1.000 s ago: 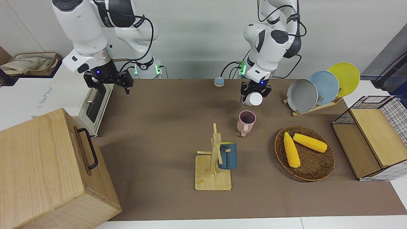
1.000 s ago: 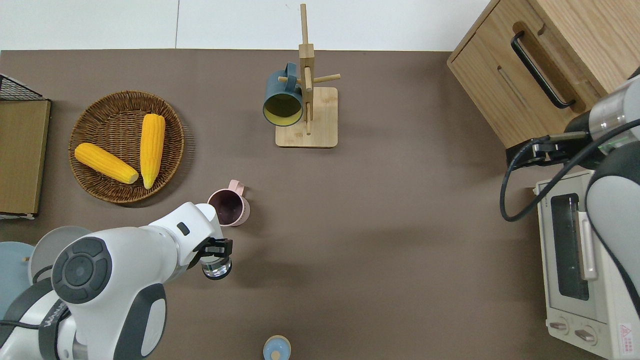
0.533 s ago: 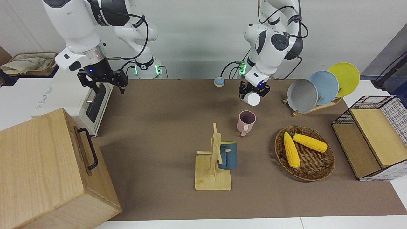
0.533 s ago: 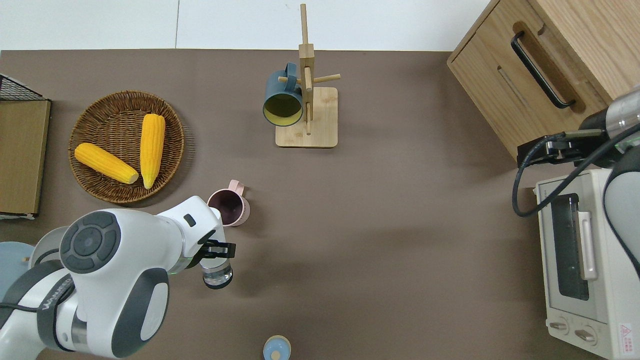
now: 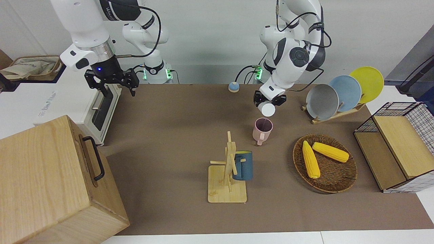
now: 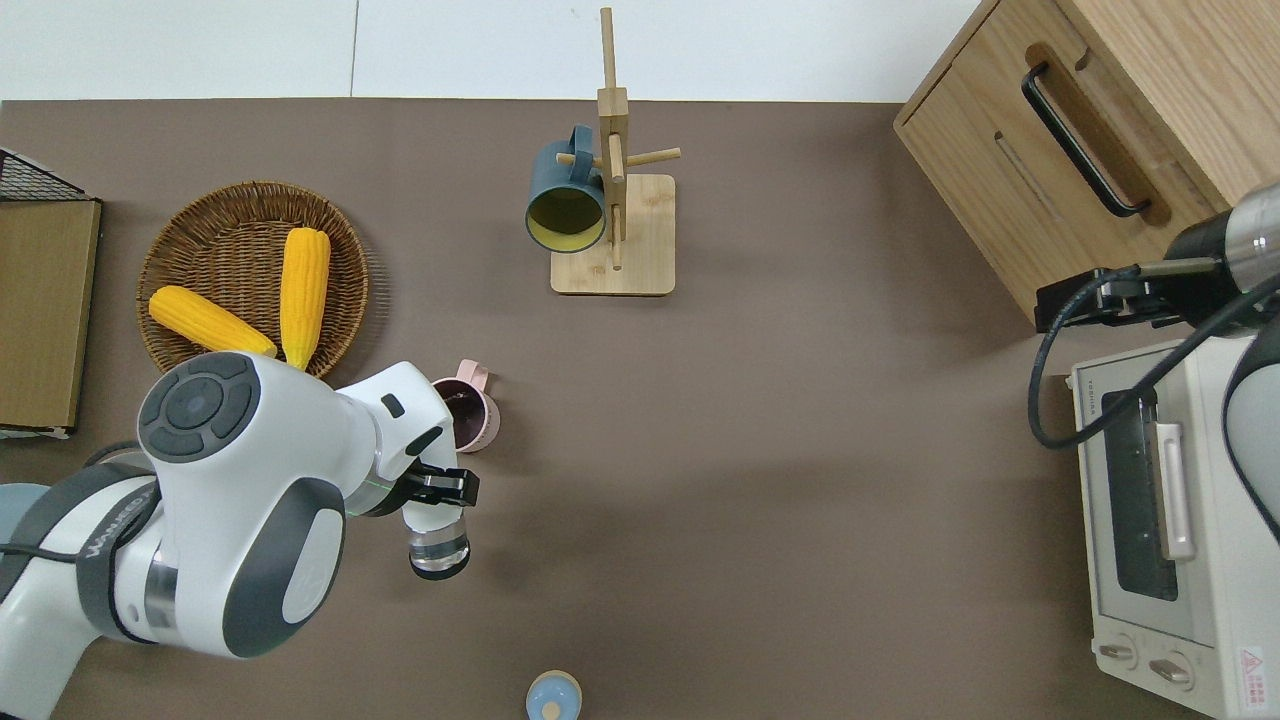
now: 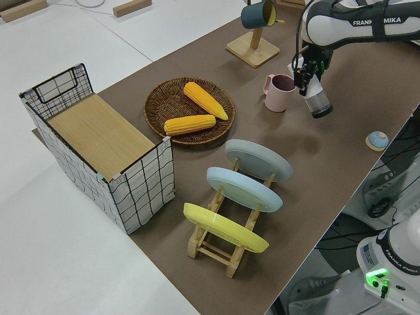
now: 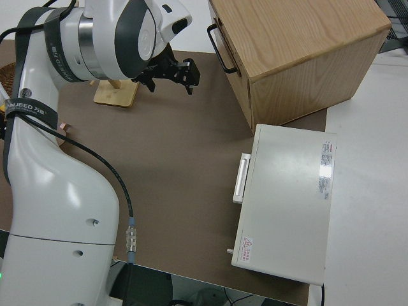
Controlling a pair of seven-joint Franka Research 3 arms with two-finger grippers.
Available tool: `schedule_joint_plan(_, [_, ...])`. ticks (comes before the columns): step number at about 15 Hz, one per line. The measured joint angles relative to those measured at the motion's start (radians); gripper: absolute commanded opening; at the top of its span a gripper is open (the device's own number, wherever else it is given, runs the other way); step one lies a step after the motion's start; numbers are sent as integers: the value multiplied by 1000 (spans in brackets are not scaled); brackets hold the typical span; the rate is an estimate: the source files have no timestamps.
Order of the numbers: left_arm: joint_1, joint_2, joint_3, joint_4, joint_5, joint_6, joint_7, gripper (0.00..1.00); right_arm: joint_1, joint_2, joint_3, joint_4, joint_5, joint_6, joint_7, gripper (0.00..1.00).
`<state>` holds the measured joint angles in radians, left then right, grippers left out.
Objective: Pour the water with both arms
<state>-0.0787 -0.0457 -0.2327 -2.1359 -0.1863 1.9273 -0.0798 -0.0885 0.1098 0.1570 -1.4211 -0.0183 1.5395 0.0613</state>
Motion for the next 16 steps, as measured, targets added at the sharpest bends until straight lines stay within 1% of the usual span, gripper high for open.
schedule_joint_plan(11, [0, 6, 6, 14, 3, -59, 0, 0, 0, 0, 0, 0, 12, 0, 0, 996])
schedule_joint_plan(16, [1, 7, 8, 21, 25, -80, 0, 0, 0, 0, 0, 0, 13, 0, 0, 996])
